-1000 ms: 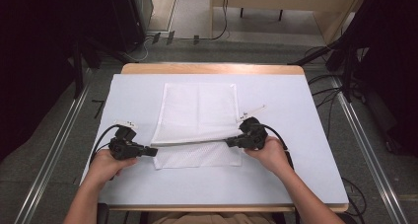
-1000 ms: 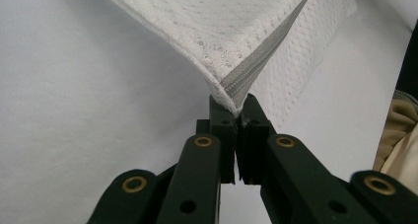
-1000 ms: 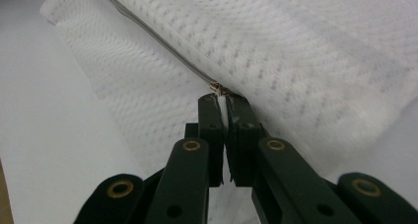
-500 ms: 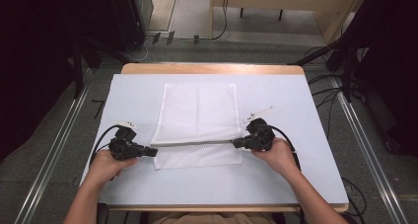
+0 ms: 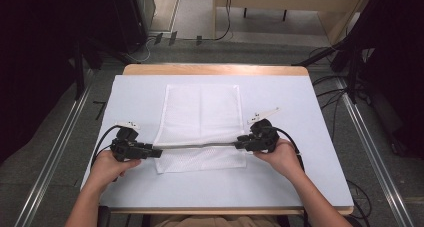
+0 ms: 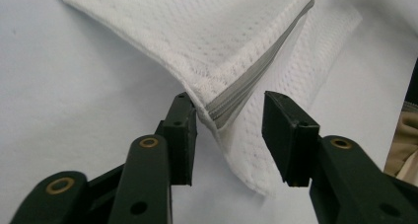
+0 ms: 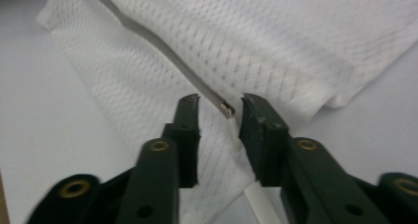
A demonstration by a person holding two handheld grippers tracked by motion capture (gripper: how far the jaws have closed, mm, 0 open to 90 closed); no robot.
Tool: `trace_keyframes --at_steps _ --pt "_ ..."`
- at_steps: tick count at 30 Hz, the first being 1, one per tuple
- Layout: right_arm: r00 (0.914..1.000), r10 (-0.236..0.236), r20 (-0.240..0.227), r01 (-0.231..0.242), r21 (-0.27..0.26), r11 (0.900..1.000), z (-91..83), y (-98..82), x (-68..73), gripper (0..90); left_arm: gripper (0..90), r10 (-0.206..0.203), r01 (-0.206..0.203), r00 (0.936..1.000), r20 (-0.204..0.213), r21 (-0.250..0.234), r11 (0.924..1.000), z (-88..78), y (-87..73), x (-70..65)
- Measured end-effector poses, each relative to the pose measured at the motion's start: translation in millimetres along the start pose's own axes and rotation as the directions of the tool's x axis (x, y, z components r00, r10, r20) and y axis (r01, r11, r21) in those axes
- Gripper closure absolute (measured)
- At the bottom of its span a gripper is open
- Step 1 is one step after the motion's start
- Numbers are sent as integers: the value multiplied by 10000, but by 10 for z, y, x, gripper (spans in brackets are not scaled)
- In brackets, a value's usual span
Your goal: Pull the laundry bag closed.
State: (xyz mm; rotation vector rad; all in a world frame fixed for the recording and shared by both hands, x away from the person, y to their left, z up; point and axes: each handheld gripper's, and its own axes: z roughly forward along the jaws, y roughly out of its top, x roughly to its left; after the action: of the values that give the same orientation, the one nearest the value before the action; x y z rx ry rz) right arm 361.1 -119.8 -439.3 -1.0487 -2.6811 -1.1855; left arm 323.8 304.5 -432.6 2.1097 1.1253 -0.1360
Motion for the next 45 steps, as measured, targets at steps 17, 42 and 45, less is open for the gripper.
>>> trace_keyframes --at_steps 17,42,45 --pt "9904 27 1381 177 -1466 9890 -197 -85 -183 313 326 250 -440 9906 -1347 -1401 9892 -139 2 44" --pt "9576 647 2808 -63 -2041 9789 -452 -357 -615 252 276 -927 209 9554 -2804 -2488 9683 -337 -134 354" --pt "9525 716 2960 -121 -1983 9801 -449 -386 -663 239 267 -1113 320 9487 -2958 -2602 9650 -342 -146 382"
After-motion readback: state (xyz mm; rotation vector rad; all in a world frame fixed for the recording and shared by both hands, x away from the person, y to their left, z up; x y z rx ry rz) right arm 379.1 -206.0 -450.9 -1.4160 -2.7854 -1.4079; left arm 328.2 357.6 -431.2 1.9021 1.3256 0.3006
